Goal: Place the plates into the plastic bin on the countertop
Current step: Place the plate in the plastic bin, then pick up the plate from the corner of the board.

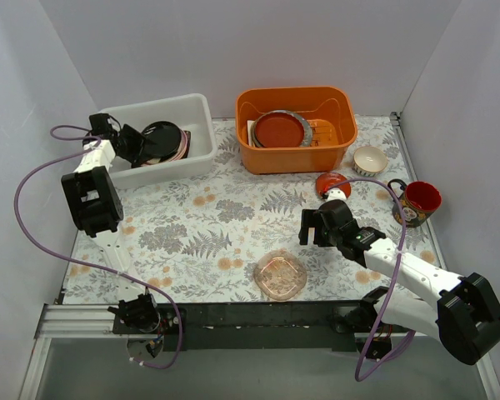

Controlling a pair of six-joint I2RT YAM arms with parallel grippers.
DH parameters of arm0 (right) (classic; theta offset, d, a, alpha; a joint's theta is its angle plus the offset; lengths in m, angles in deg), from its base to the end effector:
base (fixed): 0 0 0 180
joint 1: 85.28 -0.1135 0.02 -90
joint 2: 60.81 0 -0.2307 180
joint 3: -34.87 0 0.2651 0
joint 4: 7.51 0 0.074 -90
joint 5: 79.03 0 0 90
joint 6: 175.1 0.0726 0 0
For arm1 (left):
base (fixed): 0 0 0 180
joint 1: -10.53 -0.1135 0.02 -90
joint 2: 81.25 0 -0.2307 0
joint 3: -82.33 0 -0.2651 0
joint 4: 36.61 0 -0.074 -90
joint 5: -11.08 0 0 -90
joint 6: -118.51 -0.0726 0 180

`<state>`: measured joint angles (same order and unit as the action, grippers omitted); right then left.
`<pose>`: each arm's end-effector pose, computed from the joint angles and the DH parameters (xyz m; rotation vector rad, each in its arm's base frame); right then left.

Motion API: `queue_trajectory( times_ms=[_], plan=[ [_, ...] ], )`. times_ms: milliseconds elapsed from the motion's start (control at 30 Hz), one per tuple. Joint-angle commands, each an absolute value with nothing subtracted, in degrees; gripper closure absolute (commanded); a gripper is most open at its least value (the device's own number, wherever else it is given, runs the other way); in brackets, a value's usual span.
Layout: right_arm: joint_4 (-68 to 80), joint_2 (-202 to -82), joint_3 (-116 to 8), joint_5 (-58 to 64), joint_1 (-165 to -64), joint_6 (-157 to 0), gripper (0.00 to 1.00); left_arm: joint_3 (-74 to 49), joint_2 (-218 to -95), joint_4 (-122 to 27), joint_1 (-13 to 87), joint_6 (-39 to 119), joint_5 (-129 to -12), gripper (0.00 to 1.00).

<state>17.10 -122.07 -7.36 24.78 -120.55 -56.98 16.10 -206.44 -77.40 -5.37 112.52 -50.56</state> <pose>0.2258 0.1384 0.1296 -0.0246 2.3219 0.2827 0.4877 0.1031 0.1406 -1.8916 1.8908 -1.0686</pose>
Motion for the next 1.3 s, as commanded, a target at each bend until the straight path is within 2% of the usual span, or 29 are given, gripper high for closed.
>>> queue_trajectory(
  times_ms=[0,100,500,633,733,967,1267],
  plan=[
    [15.15,-121.64,-7.22,24.95,-120.35,-57.76,0.02,17.45,-202.38,-81.07,-5.55,110.51,-53.25,0.4],
    [15.15,-121.55,-7.22,24.95,-120.35,-57.68,0.02,18.24,-200.79,-82.47,-5.46,109.98,-54.04,0.34],
    [15.15,-120.49,-7.39,24.25,-120.35,-57.5,0.02,20.44,-190.16,-84.77,-5.38,106.91,-52.39,0.28],
    [15.51,-119.97,-7.66,23.54,-120.26,-57.24,0.02,20.0,-184.71,-82.83,-4.32,104.8,-49.74,0.16],
    [15.68,-119.7,-7.83,22.93,-120.26,-57.06,0.02,19.21,-181.54,-82.3,-1.69,103.05,-47.99,0.13],
    [16.82,-118.56,-7.4,22.49,-120.26,-56.62,0.02,11.84,-175.83,-81.43,8.58,100.76,-48.5,0.12],
    [17.44,-117.06,-6.78,21.7,-120.17,-56.09,0.02,-0.65,-169.42,-77.74,15.27,101.98,-47.63,0.12]
  ],
)
